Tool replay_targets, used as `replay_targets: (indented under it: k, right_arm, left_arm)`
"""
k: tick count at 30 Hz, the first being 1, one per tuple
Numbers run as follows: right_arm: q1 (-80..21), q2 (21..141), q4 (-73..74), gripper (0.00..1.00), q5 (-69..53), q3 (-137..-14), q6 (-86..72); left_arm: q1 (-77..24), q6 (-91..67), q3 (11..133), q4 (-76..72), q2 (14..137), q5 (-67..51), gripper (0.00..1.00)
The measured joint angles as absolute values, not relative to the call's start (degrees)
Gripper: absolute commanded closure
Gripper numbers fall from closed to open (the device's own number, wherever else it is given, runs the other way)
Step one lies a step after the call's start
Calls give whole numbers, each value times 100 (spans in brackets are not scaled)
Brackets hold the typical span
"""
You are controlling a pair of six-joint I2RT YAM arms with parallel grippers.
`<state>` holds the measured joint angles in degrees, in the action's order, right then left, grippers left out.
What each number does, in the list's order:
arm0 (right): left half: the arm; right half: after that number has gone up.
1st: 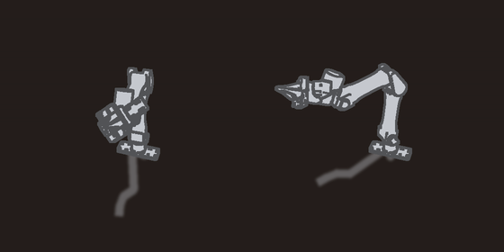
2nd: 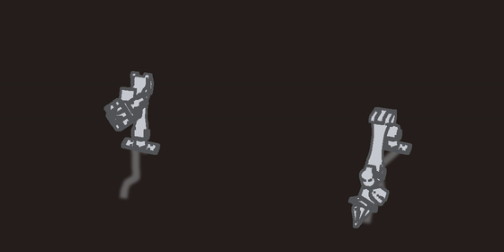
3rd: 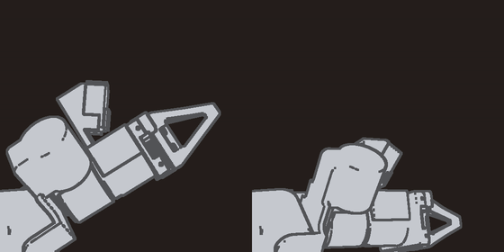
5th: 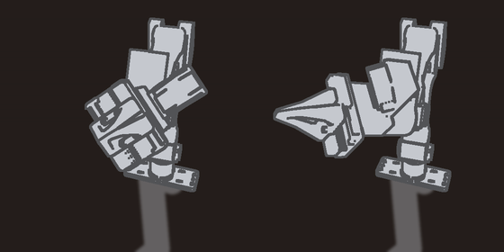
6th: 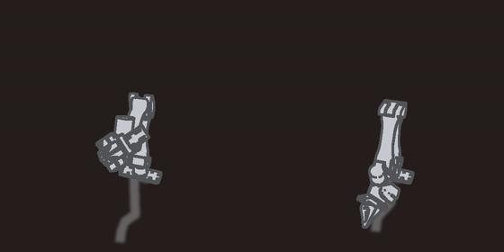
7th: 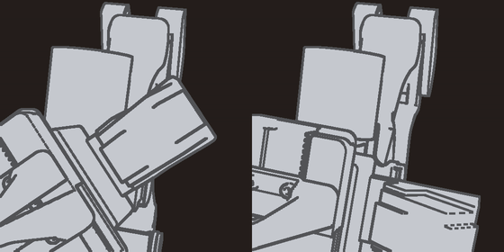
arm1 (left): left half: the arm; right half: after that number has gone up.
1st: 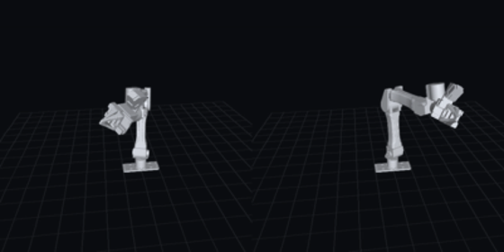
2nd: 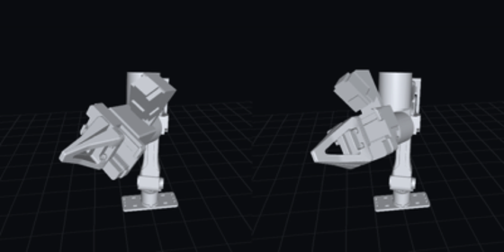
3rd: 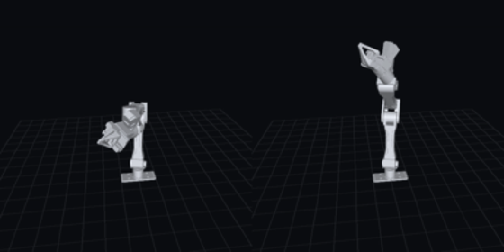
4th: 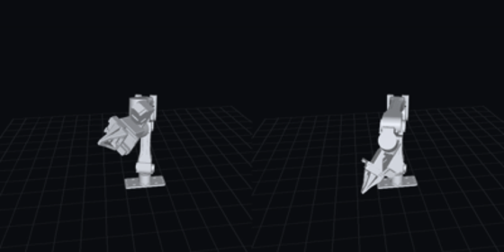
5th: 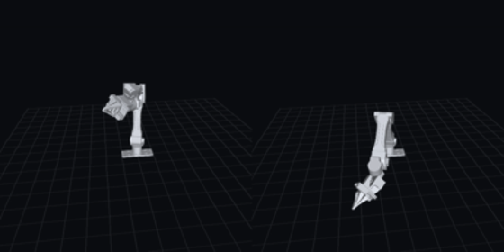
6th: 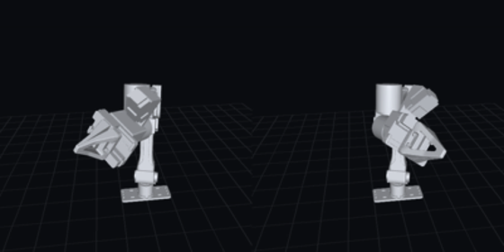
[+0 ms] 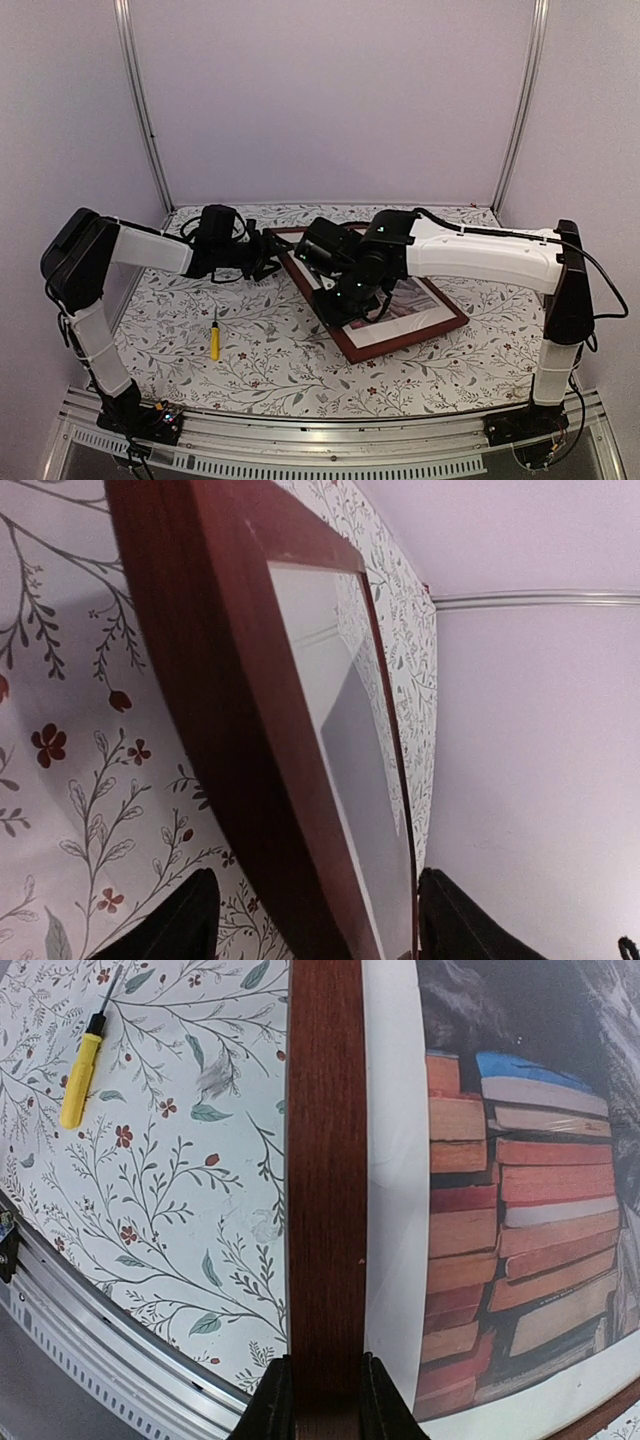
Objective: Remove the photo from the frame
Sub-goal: Pass from the right arm to the left
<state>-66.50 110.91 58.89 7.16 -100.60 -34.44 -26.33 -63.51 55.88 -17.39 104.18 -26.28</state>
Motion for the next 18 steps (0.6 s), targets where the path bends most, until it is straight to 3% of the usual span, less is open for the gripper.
replay_targets:
  k: [5, 10, 15, 18]
  right_arm:
    - [-6742, 11002, 5892, 96, 727, -9835, -3444]
    - [-6816, 10892, 5942, 93, 856, -9708, -3454]
    - [-6967, 10879, 5966, 85, 1079, -9699, -3533]
    - [-7085, 10838, 6058, 71, 1291, -9723, -3581]
  left_arm:
    - [-2635, -6635, 5616, -2069, 10676, -2783, 56]
    - [-2692, -6801, 5638, -2071, 10718, -2801, 84]
    - [-2764, -7487, 5658, -2314, 10569, -2825, 100]
    - [-2829, -7579, 5566, -2259, 10492, -2744, 100]
